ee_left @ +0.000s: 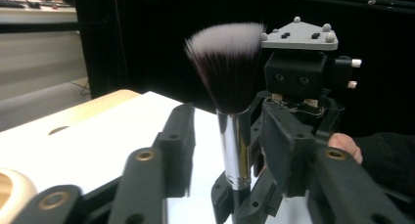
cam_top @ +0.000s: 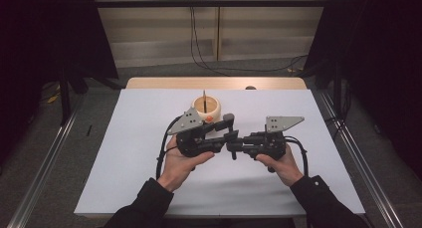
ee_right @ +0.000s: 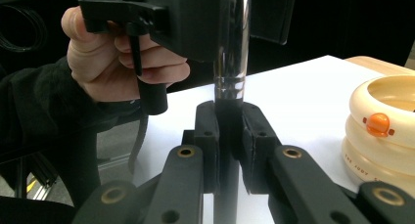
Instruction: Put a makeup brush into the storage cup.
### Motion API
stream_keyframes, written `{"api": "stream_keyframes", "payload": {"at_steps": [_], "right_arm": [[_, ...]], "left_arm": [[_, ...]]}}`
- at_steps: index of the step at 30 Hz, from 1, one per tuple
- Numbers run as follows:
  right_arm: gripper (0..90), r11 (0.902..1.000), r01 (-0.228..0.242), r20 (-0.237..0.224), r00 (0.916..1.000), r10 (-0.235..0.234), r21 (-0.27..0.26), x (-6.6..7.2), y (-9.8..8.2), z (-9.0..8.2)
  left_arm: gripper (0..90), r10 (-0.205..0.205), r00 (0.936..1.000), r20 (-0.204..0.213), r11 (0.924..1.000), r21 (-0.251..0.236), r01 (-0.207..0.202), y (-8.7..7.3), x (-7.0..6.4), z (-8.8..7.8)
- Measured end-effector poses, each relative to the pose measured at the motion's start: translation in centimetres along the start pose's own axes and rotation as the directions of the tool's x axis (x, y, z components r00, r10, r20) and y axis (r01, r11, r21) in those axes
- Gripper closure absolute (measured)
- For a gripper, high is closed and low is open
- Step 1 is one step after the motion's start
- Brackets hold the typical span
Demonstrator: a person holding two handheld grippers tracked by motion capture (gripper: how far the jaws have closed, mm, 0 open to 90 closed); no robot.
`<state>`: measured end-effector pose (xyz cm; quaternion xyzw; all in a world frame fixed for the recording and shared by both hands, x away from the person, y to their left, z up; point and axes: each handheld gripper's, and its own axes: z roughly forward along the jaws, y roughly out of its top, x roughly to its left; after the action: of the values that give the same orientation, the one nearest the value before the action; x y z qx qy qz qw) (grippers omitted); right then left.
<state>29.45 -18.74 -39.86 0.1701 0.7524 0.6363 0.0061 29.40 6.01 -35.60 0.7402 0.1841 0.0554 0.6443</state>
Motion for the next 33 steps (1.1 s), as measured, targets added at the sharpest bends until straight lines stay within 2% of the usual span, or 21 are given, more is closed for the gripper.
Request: {"api": "stream_keyframes", "payload": {"at_steps": [6,10,15,17,20,21,28,30,31,33], "right_arm": [[80.4,1.0000,0.000,-0.006,1.0000,0.000,0.007,0.07,-0.12,0.17],[80.3,1.0000,0.007,-0.013,0.9999,-0.007,0.004,0.09,-0.10,0.21],[79.9,0.9999,0.016,-0.015,0.9998,-0.016,0.003,0.09,-0.10,0.23],[77.9,0.9997,0.022,-0.014,0.9997,-0.021,0.007,0.09,-0.10,0.20],[71.4,0.9996,0.027,-0.009,0.9996,-0.027,0.008,0.07,-0.04,0.12],[66.3,0.9995,0.031,-0.003,0.9995,-0.031,0.008,0.09,-0.03,0.14],[43.3,0.9993,0.025,0.024,0.9994,-0.026,0.029,0.12,-0.13,0.37],[33.8,0.9993,0.024,0.041,0.9989,-0.025,0.030,0.13,-0.13,0.39],[30.5,0.9994,0.017,0.049,0.9986,-0.018,0.030,0.09,-0.15,0.39],[24.4,0.9997,0.012,0.064,0.9978,-0.013,0.023,-0.04,-0.17,0.33]], "left_arm": [[74.4,-0.020,0.9995,0.023,0.9998,0.005,0.019,-0.11,-0.03,0.07],[76.6,-0.046,0.9982,0.038,0.9989,0.001,0.046,-0.12,0.07,0.04],[77.4,-0.050,0.9972,0.056,0.9987,-0.004,0.050,-0.14,-0.02,0.06],[77.5,-0.040,0.9983,0.043,0.9992,0.004,0.039,-0.12,-0.09,0.03],[77.5,-0.033,0.9982,0.049,0.9994,0.014,0.033,-0.22,-0.10,0.06],[77.5,-0.039,0.9977,0.056,0.9992,0.007,0.038,-0.27,-0.07,0.11],[77.5,-0.034,0.9988,0.036,0.9992,0.021,0.034,-0.35,-0.04,0.06],[77.5,-0.031,0.9991,0.029,0.9992,0.028,0.030,-0.30,-0.01,-0.05],[77.5,-0.033,0.9984,0.045,0.9993,0.020,0.032,-0.29,0.01,-0.04],[77.5,-0.037,0.9989,0.028,0.9990,0.028,0.036,-0.18,-0.19,-0.09]]}}
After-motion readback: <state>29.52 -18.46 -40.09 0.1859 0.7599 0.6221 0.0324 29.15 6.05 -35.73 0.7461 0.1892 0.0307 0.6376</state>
